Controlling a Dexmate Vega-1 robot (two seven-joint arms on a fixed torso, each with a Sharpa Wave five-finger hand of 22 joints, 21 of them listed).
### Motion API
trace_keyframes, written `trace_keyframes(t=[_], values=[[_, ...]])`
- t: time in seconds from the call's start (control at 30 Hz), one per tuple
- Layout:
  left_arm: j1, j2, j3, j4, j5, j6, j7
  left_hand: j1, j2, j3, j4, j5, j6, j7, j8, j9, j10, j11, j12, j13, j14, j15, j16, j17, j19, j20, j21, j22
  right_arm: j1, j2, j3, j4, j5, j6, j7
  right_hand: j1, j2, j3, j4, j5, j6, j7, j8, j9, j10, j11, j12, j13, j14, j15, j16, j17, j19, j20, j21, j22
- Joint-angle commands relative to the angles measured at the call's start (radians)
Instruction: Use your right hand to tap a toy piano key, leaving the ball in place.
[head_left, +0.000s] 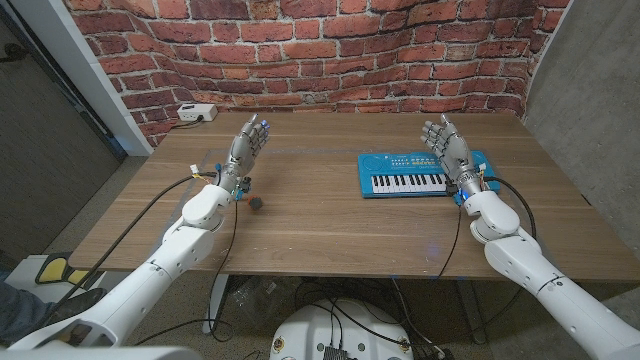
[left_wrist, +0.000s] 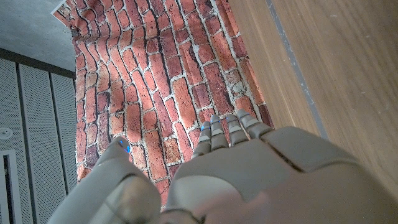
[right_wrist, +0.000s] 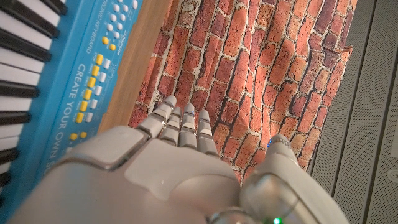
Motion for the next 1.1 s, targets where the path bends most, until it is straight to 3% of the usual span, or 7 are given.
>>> trace_keyframes(t=[0.03, 0.37, 1.1], values=[[0.001, -0.005, -0.003, 0.01, -0.003, -0.019, -0.006, 0.003, -0.002, 0.003, -0.008, 0.003, 0.013, 0.002, 0.006, 0.001, 0.012, 0.002, 0.006, 0.006, 0.012, -0.001, 0.005, 0.004, 0.009, 0.0, 0.006, 0.004, -0.065, -0.031, 0.029, -0.069, -0.018, -0.009, -0.04, 0.001, -0.008, -0.004, -0.003, 0.007, 0.017, 0.0, 0.003, 0.004, 0.009, -0.002, 0.007, 0.002, 0.016, -0.003, 0.008, 0.004, 0.011, -0.003, 0.01, 0.004], [0.018, 0.001, -0.01, -0.016, 0.004, -0.019, 0.013, 0.007, 0.001, 0.004, -0.009, 0.002, 0.017, 0.002, 0.004, 0.001, 0.021, -0.002, 0.006, 0.006, 0.018, -0.001, 0.004, 0.004, 0.012, 0.001, 0.005, 0.003, -0.114, -0.034, 0.051, -0.095, -0.02, 0.012, -0.055, 0.0, -0.007, -0.007, -0.004, 0.008, 0.061, -0.01, 0.016, 0.004, 0.029, -0.002, 0.012, 0.002, 0.034, -0.006, 0.009, 0.004, 0.033, -0.003, 0.014, 0.003], [0.042, 0.002, -0.013, -0.064, 0.017, 0.0, 0.054, 0.021, 0.011, 0.004, -0.013, 0.001, 0.054, 0.004, 0.007, 0.002, 0.045, 0.001, 0.006, 0.006, 0.042, -0.004, 0.002, 0.004, 0.03, 0.001, 0.005, 0.002, -0.16, -0.035, 0.08, -0.094, -0.002, 0.047, -0.031, 0.0, -0.006, -0.009, -0.006, 0.009, 0.057, -0.02, 0.008, 0.005, 0.052, -0.009, 0.016, 0.002, 0.064, -0.009, 0.012, 0.004, 0.057, -0.001, 0.018, 0.003]])
